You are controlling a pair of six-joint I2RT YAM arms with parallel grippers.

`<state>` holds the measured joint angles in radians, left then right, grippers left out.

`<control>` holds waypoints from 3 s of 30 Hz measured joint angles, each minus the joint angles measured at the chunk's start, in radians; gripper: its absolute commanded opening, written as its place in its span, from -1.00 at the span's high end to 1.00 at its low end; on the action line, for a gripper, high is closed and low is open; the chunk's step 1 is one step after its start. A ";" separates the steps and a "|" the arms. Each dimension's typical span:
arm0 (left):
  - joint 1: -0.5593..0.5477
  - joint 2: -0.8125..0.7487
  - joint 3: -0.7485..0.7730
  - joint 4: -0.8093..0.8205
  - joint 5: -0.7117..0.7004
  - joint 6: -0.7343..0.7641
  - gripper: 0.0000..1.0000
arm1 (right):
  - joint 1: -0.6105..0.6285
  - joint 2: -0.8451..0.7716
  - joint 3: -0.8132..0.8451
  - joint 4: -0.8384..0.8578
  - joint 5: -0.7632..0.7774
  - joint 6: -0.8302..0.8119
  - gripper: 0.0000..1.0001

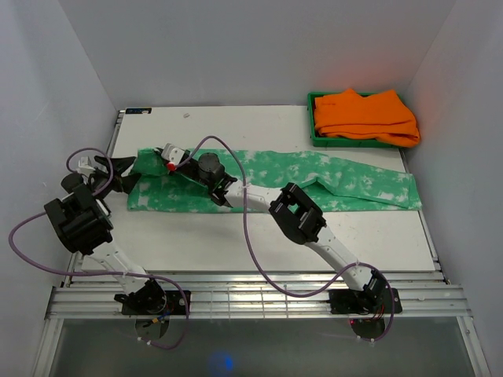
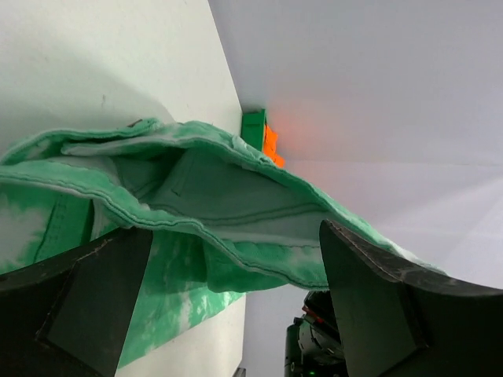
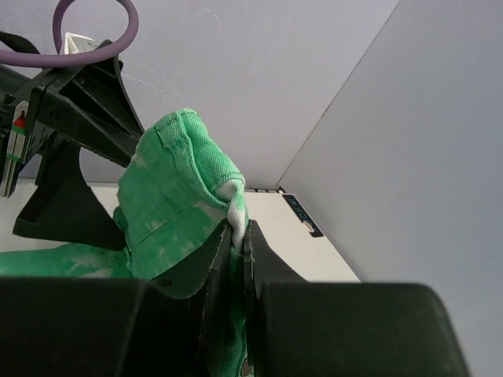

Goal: Fold and stack the trousers
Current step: Fold the trousers

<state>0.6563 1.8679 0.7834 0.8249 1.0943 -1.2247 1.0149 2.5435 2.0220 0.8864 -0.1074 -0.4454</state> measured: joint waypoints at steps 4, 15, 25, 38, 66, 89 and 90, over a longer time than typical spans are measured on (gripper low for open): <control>-0.018 -0.004 -0.025 0.023 -0.012 -0.036 -0.96 | 0.000 0.022 0.031 0.000 0.007 -0.019 0.85; -0.103 0.029 -0.008 0.114 -0.095 -0.106 -0.96 | -0.001 0.035 0.052 0.007 -0.001 -0.056 0.85; -0.114 0.171 0.037 0.311 -0.245 -0.125 -0.96 | 0.006 0.048 0.029 0.018 -0.069 -0.110 0.85; -0.114 0.328 0.116 0.432 -0.353 -0.109 -0.96 | 0.029 0.105 0.015 0.025 -0.159 -0.179 0.84; -0.094 0.050 0.484 -0.819 -0.548 1.004 -0.96 | -0.099 -0.468 -0.259 -0.603 -0.421 0.057 -0.98; -0.191 0.054 0.688 -1.792 -0.421 2.993 -0.10 | -0.478 -0.672 -0.628 -1.449 -0.077 -0.653 -0.37; -0.196 0.055 0.681 -1.794 -0.428 3.028 -0.13 | -0.478 -0.672 -0.631 -1.440 -0.076 -0.664 -0.37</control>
<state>0.4603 1.9232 1.4643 -0.9688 0.6659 1.8034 0.5369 1.8713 1.3907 -0.5541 -0.1829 -1.1095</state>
